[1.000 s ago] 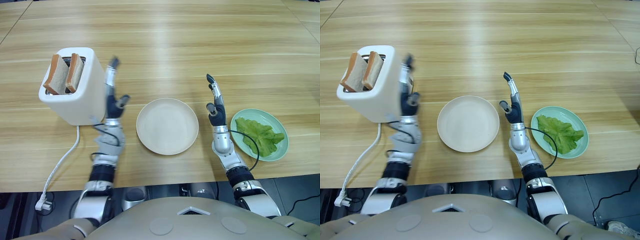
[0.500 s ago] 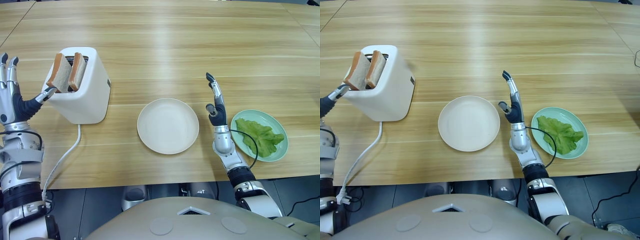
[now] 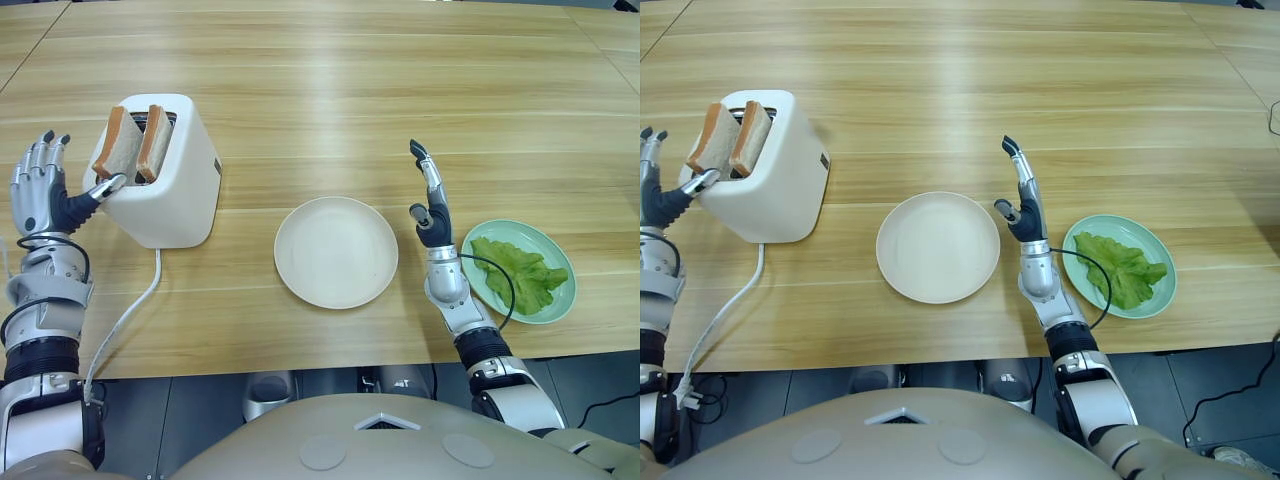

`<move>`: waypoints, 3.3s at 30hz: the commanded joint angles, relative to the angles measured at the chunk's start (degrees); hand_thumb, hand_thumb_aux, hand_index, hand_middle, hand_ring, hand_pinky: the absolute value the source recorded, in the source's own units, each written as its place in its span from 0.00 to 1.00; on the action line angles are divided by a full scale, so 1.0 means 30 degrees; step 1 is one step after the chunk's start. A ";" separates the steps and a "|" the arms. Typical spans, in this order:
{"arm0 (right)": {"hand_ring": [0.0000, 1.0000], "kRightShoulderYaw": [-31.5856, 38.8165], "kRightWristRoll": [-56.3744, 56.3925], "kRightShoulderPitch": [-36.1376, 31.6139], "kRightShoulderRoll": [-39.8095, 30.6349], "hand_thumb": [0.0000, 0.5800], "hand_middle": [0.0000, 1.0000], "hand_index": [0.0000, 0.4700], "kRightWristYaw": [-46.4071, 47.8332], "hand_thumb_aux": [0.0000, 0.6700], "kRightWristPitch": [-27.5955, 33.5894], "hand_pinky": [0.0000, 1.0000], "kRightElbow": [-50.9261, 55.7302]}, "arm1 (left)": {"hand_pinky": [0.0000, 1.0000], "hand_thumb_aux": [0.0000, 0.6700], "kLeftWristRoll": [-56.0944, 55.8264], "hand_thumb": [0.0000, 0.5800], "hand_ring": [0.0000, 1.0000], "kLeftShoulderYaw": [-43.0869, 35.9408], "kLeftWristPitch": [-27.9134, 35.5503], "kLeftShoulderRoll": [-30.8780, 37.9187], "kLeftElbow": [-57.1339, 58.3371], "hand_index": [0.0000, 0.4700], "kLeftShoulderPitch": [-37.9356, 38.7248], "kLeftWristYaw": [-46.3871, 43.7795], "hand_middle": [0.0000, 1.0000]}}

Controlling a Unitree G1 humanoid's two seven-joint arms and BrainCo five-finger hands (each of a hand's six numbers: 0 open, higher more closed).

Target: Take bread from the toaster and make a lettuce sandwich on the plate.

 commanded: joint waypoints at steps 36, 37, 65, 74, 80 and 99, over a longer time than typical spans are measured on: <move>0.00 -0.3604 -0.0494 0.3550 -0.2493 0.00 0.00 0.00 -0.0305 0.00 0.1940 0.00 -0.7404 | 1.00 1.00 -0.7090 1.00 1.00 0.0549 -0.4533 -0.4900 -1.3068 0.98 -0.2004 0.1055 1.00; 0.00 -0.4007 -0.0654 0.4056 -0.2896 0.00 0.00 0.00 -0.0210 0.00 0.2164 0.00 -0.7996 | 1.00 1.00 -0.7624 1.00 1.00 -0.0629 -0.4571 -0.5080 -1.3706 0.98 -0.1683 -0.0285 1.00; 0.00 -0.4266 -0.7911 0.9327 -1.2316 0.00 0.00 0.00 -0.0510 0.00 0.7293 0.00 -0.1560 | 1.00 1.00 -0.5259 1.00 1.00 -1.0169 -0.6558 -0.7007 0.2531 0.98 -0.0774 -0.9895 1.00; 0.00 -0.0312 -0.9612 0.7269 -1.2381 0.77 0.00 0.51 -0.1831 0.52 0.9882 0.00 0.1421 | 0.00 0.00 -0.1957 0.00 0.00 -1.0515 -0.6200 -0.6099 0.1928 0.00 -0.0630 -0.7100 0.00; 0.00 -0.0180 -0.9200 0.7496 -1.2852 1.00 0.00 0.98 -0.3449 1.00 1.0450 0.00 0.0557 | 0.00 0.00 -0.0997 0.00 0.00 -0.9048 -0.5434 -0.5084 -0.0978 0.00 -0.0350 -0.4702 0.00; 0.00 -0.0876 -0.9171 0.8768 -1.3099 1.00 0.00 0.98 -0.5779 1.00 1.1289 0.00 -0.8045 | 0.00 0.00 -0.1565 0.00 0.00 -0.6644 -0.5533 -0.5250 -0.4906 0.00 0.1469 -0.1895 0.00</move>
